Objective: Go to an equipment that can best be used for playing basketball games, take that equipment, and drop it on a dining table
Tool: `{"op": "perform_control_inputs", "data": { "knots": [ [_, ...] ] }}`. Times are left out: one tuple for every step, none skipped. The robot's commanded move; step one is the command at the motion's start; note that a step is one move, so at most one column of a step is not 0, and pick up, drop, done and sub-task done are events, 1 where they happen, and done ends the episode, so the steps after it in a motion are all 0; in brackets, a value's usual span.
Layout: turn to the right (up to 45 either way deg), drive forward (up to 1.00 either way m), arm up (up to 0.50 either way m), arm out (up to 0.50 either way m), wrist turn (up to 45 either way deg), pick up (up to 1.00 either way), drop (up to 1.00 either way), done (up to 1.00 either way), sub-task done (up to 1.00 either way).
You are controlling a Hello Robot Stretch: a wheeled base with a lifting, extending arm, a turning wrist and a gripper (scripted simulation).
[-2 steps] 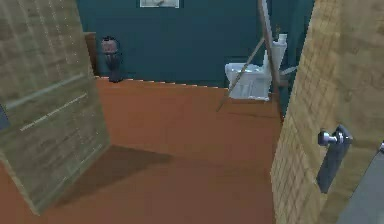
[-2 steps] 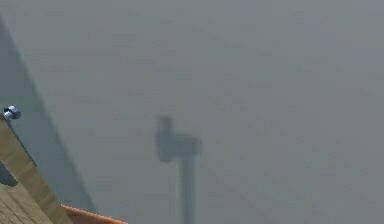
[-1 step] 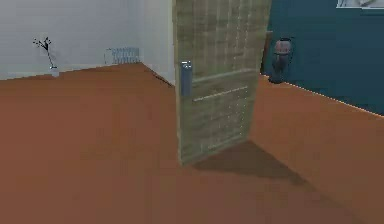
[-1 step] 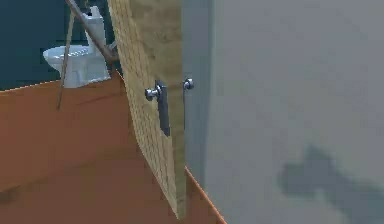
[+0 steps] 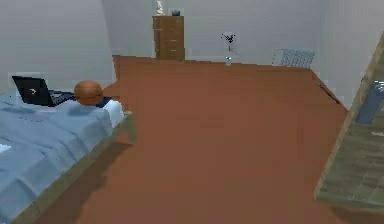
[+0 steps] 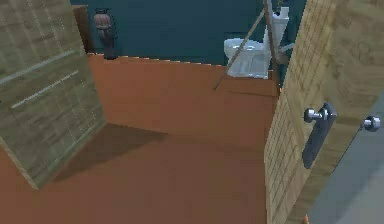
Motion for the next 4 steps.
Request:
{"op": "perform_control_inputs", "data": {
  "knots": [
    [-6.0, 0.0, 0.0, 0.0, 0.0, 0.0, 0.0, 0.0, 0.0],
    [0.0, 1.0, 0.0, 0.0, 0.0, 0.0, 0.0, 0.0, 0.0],
    [-18.0, 0.0, 0.0, 0.0, 0.0, 0.0, 0.0, 0.0, 0.0],
    [0.0, 0.15, 0.0, 0.0, 0.0, 0.0, 0.0, 0.0, 0.0]
  ]
}}
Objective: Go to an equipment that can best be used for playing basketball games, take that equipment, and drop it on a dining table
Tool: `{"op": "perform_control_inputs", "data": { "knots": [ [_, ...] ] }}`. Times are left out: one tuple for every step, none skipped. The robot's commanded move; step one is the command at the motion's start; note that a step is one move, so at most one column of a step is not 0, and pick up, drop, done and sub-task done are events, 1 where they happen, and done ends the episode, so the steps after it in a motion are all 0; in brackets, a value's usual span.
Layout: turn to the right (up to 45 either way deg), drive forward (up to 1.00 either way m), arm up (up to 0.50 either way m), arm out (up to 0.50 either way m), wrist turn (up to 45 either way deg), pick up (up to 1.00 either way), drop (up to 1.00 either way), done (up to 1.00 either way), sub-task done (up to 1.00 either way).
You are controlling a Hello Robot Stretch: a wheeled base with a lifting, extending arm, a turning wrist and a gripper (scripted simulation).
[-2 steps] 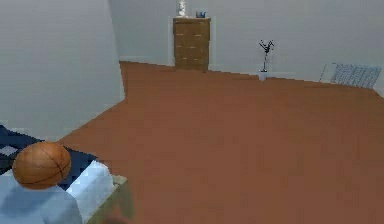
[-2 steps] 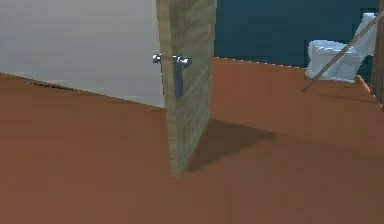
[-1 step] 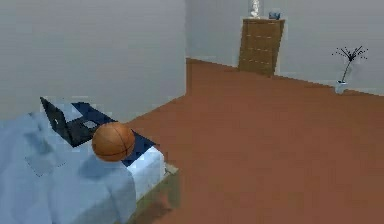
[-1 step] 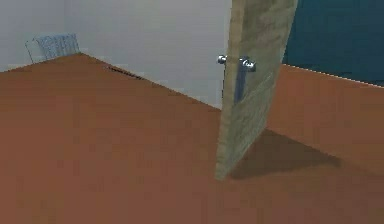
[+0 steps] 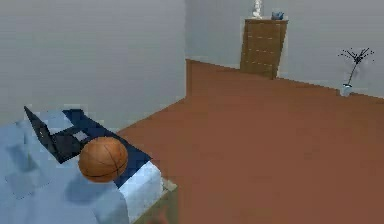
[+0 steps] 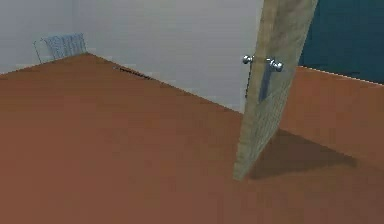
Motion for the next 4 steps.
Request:
{"op": "perform_control_inputs", "data": {
  "knots": [
    [-45.0, 0.0, 0.0, 0.0, 0.0, 0.0, 0.0, 0.0, 0.0],
    [-45.0, 0.0, 0.0, 0.0, 0.0, 0.0, 0.0, 0.0, 0.0],
    [-24.0, 0.0, 0.0, 0.0, 0.0, 0.0, 0.0, 0.0, 0.0],
    [45.0, 0.0, 0.0, 0.0, 0.0, 0.0, 0.0, 0.0, 0.0]
  ]
}}
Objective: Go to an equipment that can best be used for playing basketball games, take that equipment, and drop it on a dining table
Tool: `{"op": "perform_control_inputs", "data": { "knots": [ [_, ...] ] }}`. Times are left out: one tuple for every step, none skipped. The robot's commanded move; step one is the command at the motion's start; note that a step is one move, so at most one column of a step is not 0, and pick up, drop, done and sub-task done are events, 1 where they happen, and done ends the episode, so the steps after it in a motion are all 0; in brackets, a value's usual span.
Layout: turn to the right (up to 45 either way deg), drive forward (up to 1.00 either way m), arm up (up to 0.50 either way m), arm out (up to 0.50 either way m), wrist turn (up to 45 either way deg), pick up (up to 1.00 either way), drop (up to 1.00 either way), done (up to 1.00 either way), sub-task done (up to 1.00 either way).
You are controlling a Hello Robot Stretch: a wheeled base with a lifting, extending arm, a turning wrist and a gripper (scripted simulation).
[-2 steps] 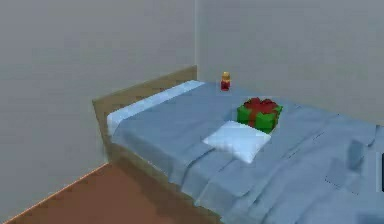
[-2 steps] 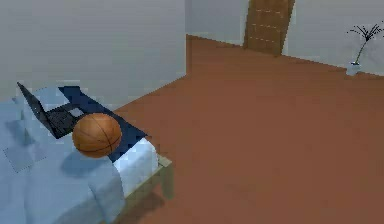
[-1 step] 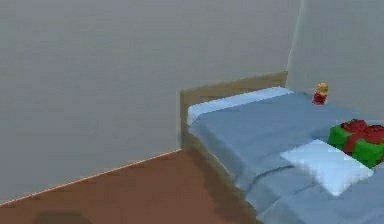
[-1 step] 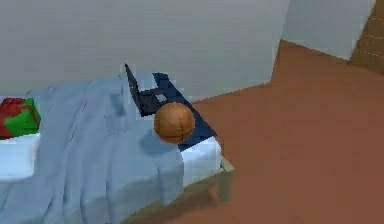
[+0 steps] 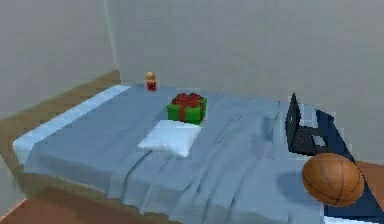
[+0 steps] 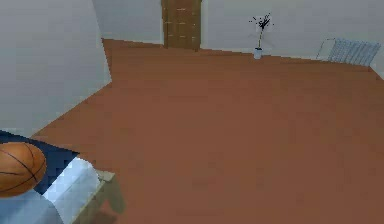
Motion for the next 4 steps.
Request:
{"op": "perform_control_inputs", "data": {
  "knots": [
    [18.0, 0.0, 0.0, 0.0, 0.0, 0.0, 0.0, 0.0, 0.0],
    [0.0, 0.3, 0.0, 0.0, 0.0, 0.0, 0.0, 0.0, 0.0],
    [-45.0, 0.0, 0.0, 0.0, 0.0, 0.0, 0.0, 0.0, 0.0],
    [-12.0, 0.0, 0.0, 0.0, 0.0, 0.0, 0.0, 0.0, 0.0]
  ]
}}
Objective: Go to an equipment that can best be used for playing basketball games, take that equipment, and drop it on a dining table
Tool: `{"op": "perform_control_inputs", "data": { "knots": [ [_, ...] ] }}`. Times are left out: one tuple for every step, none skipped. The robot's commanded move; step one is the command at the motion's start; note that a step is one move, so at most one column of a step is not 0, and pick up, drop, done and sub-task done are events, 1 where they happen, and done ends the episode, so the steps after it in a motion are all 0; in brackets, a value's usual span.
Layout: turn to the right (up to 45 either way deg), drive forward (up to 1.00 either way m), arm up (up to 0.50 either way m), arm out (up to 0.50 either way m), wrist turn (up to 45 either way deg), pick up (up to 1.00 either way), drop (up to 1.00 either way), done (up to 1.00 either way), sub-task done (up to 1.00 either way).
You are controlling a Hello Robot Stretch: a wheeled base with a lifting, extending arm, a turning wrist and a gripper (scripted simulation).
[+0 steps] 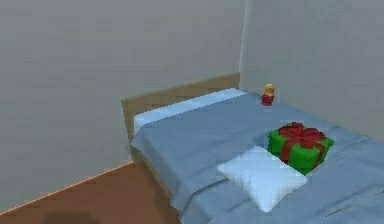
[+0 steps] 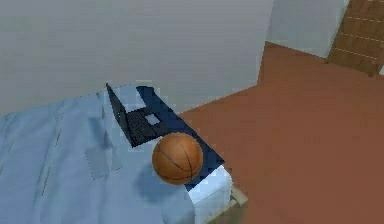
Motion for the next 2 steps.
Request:
{"op": "perform_control_inputs", "data": {
  "knots": [
    [0.0, 0.0, 0.5, 0.0, 0.0, 0.0, 0.0, 0.0, 0.0],
    [0.0, 0.0, 0.3, 0.0, 0.0, 0.0, 0.0, 0.0, 0.0]
  ]
}}
